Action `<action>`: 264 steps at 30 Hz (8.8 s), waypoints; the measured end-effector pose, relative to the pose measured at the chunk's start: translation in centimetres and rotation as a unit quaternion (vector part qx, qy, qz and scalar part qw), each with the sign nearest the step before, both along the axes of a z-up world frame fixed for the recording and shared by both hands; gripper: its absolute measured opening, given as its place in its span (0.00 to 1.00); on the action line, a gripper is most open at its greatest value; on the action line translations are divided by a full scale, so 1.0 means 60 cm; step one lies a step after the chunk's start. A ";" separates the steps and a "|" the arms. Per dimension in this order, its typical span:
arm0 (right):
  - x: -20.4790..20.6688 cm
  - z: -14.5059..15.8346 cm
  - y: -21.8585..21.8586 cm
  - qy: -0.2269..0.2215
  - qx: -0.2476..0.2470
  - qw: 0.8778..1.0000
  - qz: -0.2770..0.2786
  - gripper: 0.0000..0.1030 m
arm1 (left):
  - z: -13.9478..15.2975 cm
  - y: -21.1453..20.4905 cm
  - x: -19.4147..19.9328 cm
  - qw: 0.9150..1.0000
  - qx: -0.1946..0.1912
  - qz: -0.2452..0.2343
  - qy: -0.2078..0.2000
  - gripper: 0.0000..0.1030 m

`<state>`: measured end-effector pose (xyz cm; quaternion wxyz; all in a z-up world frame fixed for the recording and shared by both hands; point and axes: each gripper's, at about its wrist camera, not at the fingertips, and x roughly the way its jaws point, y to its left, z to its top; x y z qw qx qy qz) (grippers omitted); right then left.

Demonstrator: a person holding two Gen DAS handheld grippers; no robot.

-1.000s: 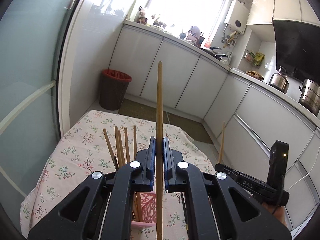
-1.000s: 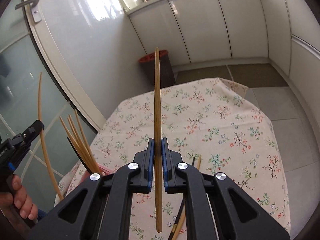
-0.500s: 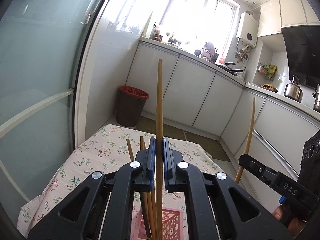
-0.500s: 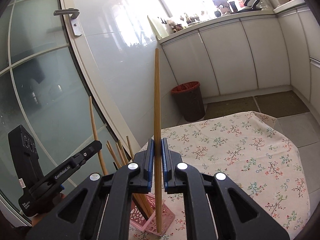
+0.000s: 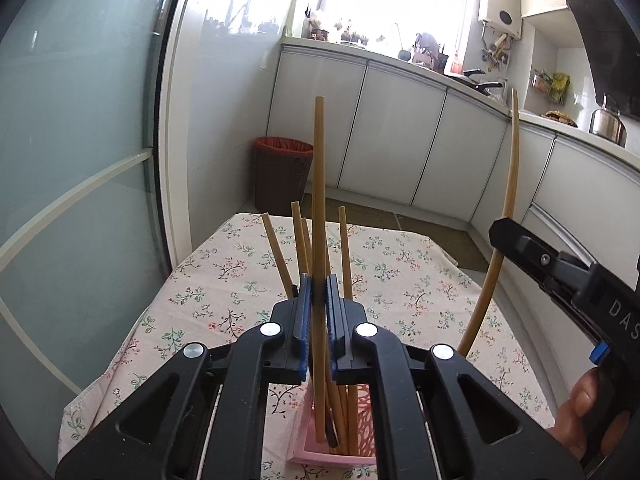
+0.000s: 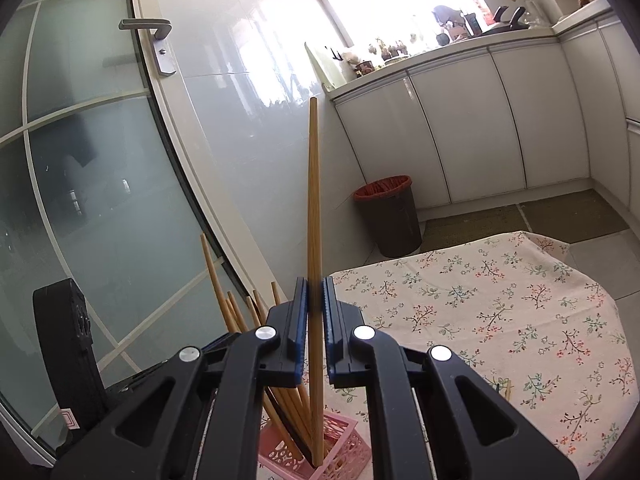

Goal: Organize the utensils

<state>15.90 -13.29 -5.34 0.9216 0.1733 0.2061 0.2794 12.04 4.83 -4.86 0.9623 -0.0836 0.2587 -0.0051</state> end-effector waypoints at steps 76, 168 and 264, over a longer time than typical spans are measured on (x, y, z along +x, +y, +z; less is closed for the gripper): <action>0.034 -0.128 -0.305 0.315 -0.050 0.940 -0.122 0.35 | -0.152 -0.263 0.071 0.952 0.005 -0.145 0.270 0.50; -0.004 0.006 -0.071 -0.006 -0.043 0.997 -0.068 0.07 | 0.057 -0.006 -0.061 0.993 -0.023 -0.084 0.075 0.04; -0.235 0.020 -0.029 0.166 -0.166 0.971 -0.055 0.93 | 0.080 -0.014 -0.215 0.992 0.036 0.042 0.117 0.93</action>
